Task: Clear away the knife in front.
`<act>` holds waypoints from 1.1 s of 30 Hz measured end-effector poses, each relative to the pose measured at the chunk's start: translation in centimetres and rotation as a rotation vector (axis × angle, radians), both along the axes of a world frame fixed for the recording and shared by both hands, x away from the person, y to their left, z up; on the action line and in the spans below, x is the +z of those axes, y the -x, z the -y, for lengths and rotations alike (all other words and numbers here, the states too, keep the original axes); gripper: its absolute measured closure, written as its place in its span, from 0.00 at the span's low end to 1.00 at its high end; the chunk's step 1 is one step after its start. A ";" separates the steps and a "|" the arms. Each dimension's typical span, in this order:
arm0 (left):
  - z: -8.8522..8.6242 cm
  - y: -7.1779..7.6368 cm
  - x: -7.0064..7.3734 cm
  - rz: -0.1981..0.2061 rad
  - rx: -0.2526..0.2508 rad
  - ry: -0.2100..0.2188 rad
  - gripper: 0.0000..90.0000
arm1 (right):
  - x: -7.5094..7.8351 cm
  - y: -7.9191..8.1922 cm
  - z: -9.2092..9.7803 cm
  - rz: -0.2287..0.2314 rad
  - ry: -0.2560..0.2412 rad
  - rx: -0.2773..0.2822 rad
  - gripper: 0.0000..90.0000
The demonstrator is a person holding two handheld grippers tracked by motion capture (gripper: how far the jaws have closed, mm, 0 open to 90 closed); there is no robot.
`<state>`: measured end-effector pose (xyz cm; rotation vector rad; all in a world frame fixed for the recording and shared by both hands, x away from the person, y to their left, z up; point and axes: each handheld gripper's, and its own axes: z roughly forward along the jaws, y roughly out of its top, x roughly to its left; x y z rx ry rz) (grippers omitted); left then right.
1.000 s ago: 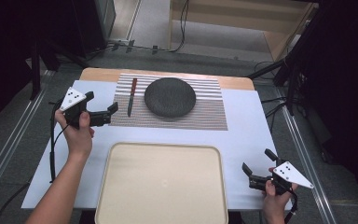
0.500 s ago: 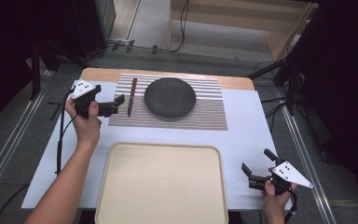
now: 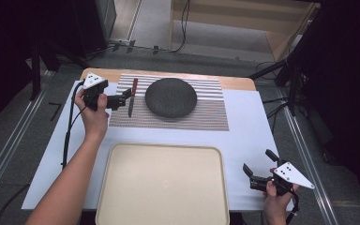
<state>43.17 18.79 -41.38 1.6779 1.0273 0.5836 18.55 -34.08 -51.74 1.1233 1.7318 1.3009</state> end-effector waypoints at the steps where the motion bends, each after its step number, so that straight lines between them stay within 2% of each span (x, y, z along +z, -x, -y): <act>1: 0.1 -0.3 0.0 -0.003 0.002 -0.003 0.00 | 0.0 0.0 0.0 0.000 0.000 0.000 0.00; 8: 0.9 -1.9 -0.4 -0.034 0.006 0.007 0.00 | 0.0 0.0 0.1 0.003 -0.007 0.001 0.00; 11: 1.2 -2.6 -0.5 -0.047 0.008 -0.005 0.00 | 0.0 0.0 0.1 0.004 -0.005 0.000 0.00; 14: 1.8 -3.6 -0.7 -0.073 0.013 -0.020 0.00 | 0.0 0.0 0.0 0.003 -0.001 0.000 0.00; 15: 1.9 -3.8 -0.8 -0.081 0.023 -0.026 0.03 | 0.0 0.0 0.0 0.003 -0.002 0.002 0.00; 20: 2.5 -5.5 -1.3 -0.148 0.049 -0.058 0.04 | 0.0 0.0 0.1 0.004 -0.004 0.002 0.00; 22: 2.8 -6.2 -1.5 -0.175 0.064 -0.066 0.07 | 0.0 0.0 0.1 0.004 -0.005 0.001 0.00; 25: 3.1 -7.1 -1.8 -0.244 0.085 -0.063 0.16 | 0.0 0.0 0.1 0.004 -0.007 0.001 0.00; 27: 3.4 -7.6 -2.0 -0.274 0.101 -0.096 0.25 | 0.0 0.0 0.1 0.004 -0.006 0.001 0.00; 28: 3.5 -7.9 -2.0 -0.286 0.107 -0.103 0.25 | 0.0 0.0 0.1 0.004 -0.006 0.001 0.00; 30: 3.6 -8.4 -2.2 -0.307 0.119 -0.115 0.35 | 0.0 0.0 0.1 0.005 -0.009 0.003 0.00; 33: 3.8 -9.1 -2.4 -0.344 0.127 -0.132 0.40 | 0.0 0.0 0.1 0.005 -0.010 0.002 0.00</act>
